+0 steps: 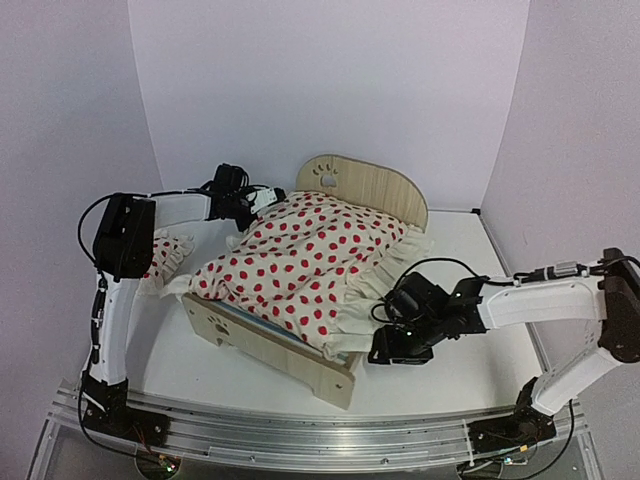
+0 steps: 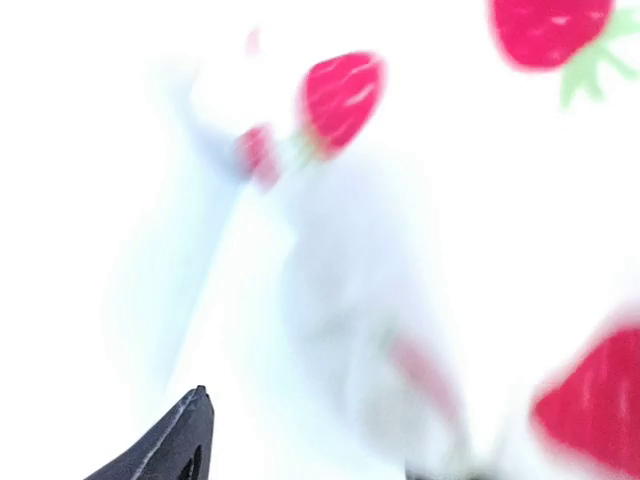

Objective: Set up the pet bed

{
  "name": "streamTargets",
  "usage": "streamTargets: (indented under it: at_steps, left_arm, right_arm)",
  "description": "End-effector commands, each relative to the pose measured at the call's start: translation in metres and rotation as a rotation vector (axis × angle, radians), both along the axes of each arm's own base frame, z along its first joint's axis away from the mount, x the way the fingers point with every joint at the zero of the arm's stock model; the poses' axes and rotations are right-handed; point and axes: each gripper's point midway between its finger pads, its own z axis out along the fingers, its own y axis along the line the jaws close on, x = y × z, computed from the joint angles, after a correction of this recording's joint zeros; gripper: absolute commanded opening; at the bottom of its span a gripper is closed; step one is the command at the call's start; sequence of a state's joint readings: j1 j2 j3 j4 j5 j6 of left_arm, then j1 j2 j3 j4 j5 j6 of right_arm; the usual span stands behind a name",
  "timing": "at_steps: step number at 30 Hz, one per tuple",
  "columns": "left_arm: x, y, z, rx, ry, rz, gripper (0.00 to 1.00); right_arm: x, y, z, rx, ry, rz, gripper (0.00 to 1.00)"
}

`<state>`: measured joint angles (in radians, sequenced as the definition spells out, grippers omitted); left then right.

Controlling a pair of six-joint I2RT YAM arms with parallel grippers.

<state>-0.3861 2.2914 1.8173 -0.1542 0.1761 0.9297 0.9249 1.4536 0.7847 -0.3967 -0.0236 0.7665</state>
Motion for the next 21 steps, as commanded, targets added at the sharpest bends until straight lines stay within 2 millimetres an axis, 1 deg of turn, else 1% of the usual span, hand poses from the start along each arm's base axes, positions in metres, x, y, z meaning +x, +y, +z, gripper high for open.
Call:
streamTargets:
  at_steps: [1, 2, 4, 6, 7, 8, 9, 11, 12, 14, 15, 16, 17, 18, 20, 21]
  left_arm:
    - [0.021, -0.028, 0.079, -0.16, -0.099, -0.046, 0.69]
    - [0.028, -0.018, 0.087, -0.167, -0.103, -0.026, 0.7]
    - [0.039, 0.007, 0.107, -0.173, -0.126, 0.014, 0.74]
    - [0.045, 0.032, 0.124, -0.166, -0.161, 0.047, 0.79]
    - [0.047, 0.048, 0.134, -0.168, -0.179, 0.074, 0.82]
    - [0.051, 0.067, 0.141, -0.171, -0.188, 0.109, 0.84]
    - [0.053, 0.085, 0.15, -0.176, -0.192, 0.144, 0.86]
    - [0.05, 0.116, 0.163, -0.187, -0.175, 0.206, 0.88]
    - [0.046, 0.129, 0.167, -0.188, -0.158, 0.234, 0.88]
    - [0.031, 0.15, 0.172, -0.177, -0.118, 0.281, 0.88]
    - [0.019, 0.158, 0.179, -0.173, -0.102, 0.295, 0.88]
    - [0.006, 0.162, 0.183, -0.17, -0.072, 0.291, 0.88]
    - [-0.01, 0.164, 0.185, -0.172, -0.028, 0.268, 0.87]
    - [-0.032, 0.16, 0.189, -0.181, 0.024, 0.223, 0.87]
    - [-0.077, 0.148, 0.19, -0.197, 0.129, 0.109, 0.85]
    - [-0.1, 0.143, 0.186, -0.191, 0.176, 0.062, 0.85]
  right_arm:
    - [0.007, 0.107, 0.047, 0.261, -0.096, 0.157, 0.59]
    - [0.003, 0.111, 0.048, 0.269, -0.079, 0.171, 0.59]
    - [-0.002, 0.106, 0.05, 0.272, -0.072, 0.184, 0.59]
    - [-0.007, 0.094, 0.055, 0.243, -0.098, 0.222, 0.59]
    - [-0.009, 0.085, 0.061, 0.22, -0.124, 0.25, 0.59]
    - [-0.012, 0.077, 0.07, 0.196, -0.156, 0.296, 0.59]
    - [-0.011, 0.073, 0.083, 0.191, -0.2, 0.325, 0.59]
    - [-0.007, 0.062, 0.107, 0.154, -0.298, 0.389, 0.6]
    - [-0.002, 0.058, 0.119, 0.131, -0.358, 0.414, 0.6]
    - [0.013, 0.06, 0.141, 0.091, -0.466, 0.437, 0.6]
    - [0.021, 0.067, 0.156, 0.088, -0.511, 0.451, 0.6]
    - [0.027, 0.076, 0.163, 0.085, -0.531, 0.463, 0.6]
    - [0.034, 0.085, 0.169, 0.082, -0.545, 0.464, 0.6]
    - [0.041, 0.096, 0.175, 0.083, -0.56, 0.461, 0.6]
    - [0.048, 0.12, 0.175, 0.072, -0.571, 0.488, 0.63]
    - [0.049, 0.131, 0.175, 0.067, -0.58, 0.506, 0.64]
